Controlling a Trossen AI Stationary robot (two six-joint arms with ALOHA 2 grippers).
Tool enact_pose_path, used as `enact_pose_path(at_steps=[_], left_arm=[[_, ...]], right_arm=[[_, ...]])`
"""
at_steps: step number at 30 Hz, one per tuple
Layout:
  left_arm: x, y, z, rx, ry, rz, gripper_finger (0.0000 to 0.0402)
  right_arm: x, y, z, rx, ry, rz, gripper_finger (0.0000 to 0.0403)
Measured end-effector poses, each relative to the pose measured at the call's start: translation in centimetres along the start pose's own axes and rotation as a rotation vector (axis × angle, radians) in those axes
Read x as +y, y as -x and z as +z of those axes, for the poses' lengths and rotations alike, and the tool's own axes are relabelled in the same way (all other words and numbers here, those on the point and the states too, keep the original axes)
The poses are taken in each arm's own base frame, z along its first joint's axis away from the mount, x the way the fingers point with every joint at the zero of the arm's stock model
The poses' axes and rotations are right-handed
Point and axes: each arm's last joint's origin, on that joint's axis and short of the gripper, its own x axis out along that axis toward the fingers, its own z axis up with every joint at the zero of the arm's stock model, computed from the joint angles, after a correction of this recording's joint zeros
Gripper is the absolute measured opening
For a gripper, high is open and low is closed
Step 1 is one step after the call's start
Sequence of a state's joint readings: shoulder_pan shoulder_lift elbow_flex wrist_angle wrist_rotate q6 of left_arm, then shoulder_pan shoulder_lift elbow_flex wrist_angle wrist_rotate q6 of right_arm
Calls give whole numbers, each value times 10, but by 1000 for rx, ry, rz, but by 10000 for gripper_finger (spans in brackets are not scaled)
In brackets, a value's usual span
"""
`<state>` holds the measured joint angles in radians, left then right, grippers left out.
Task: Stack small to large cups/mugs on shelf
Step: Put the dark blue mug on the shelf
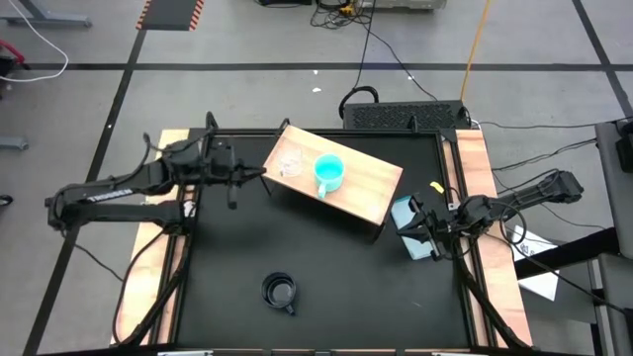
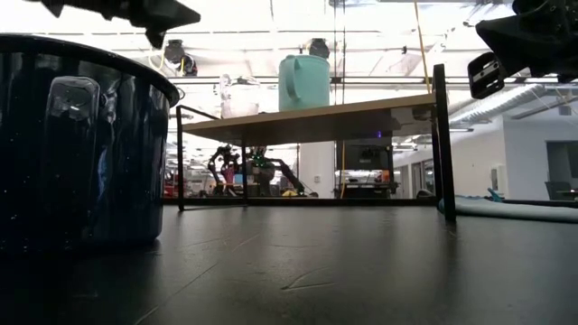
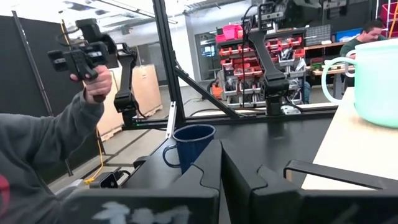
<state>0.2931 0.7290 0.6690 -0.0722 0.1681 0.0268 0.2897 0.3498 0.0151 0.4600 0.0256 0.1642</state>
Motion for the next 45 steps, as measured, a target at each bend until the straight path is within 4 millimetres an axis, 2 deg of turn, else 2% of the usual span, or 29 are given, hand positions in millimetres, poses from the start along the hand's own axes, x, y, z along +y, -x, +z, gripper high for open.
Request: enact_pose_path(at_steps=[11,17,23,28,31,41,45], left_arm=[[-7,0,-81,-58,13,-39,0],[-11,2,-116,-105,6,-71,0],[-13,6,-138,-130,3,-112,0],[-14,8,-152,-103,2,-117,0],[-15,9,-152,-103,-19,-159,0],[-22,14,-130,-341,-114,-276,0],[-27,15,-126,-382,-119,-309,0]], right_arm=[[0,0,0,0,25,0,0],[0,0,0,1,27,0,0],[0,0,0,1,27,0,0],[0,0,0,1,32,0,0],[0,0,0,1,46,0,0],[0,0,0,1,48,0,0],[0,0,0,1,46,0,0]])
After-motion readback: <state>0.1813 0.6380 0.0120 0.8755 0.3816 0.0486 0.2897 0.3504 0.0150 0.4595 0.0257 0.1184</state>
